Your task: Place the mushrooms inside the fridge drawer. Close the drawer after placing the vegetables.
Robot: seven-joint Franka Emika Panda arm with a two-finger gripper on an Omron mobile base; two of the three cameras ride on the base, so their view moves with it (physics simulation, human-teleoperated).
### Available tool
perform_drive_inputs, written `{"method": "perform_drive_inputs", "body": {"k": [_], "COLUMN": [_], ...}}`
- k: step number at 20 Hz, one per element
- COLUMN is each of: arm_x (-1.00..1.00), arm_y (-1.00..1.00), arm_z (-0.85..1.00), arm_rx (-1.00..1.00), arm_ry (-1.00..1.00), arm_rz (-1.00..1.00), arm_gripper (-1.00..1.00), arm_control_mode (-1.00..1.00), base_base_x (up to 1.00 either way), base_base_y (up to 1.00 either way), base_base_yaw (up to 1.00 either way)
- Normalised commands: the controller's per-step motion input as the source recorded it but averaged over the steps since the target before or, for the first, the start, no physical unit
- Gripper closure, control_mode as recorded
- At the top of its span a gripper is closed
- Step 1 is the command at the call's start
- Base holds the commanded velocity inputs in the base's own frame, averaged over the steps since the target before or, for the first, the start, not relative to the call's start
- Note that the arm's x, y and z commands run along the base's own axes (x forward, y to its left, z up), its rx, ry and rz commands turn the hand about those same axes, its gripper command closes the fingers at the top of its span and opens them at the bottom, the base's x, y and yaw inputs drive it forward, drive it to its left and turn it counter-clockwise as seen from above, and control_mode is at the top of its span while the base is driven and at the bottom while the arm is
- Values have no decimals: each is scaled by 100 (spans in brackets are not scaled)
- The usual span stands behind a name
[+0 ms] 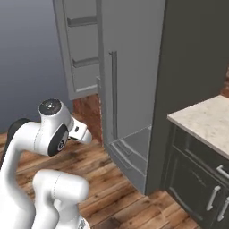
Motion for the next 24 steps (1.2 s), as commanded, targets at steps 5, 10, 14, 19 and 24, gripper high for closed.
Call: {"method": "perform_drive_inputs", "body": {"k": [5, 10, 14, 19, 24], "arm_x": [0, 0, 0, 0, 0], "arm_y": [0, 0, 0, 0, 0], "arm_z": [0, 0, 0, 0, 0], "arm_rx": [0, 0, 0, 0, 0], "arm_ry": [0, 0, 0, 0, 0], "arm_rz": [0, 0, 0, 0, 0], "arm_gripper": [100, 100, 100, 100, 100], "arm_control_mode": [100, 100, 100, 100, 100], "base_base_x": [54, 84, 85, 71, 62], "base_base_y": [64, 60, 13, 0, 0], "base_base_yaw": [25, 2, -15, -35, -41]}}
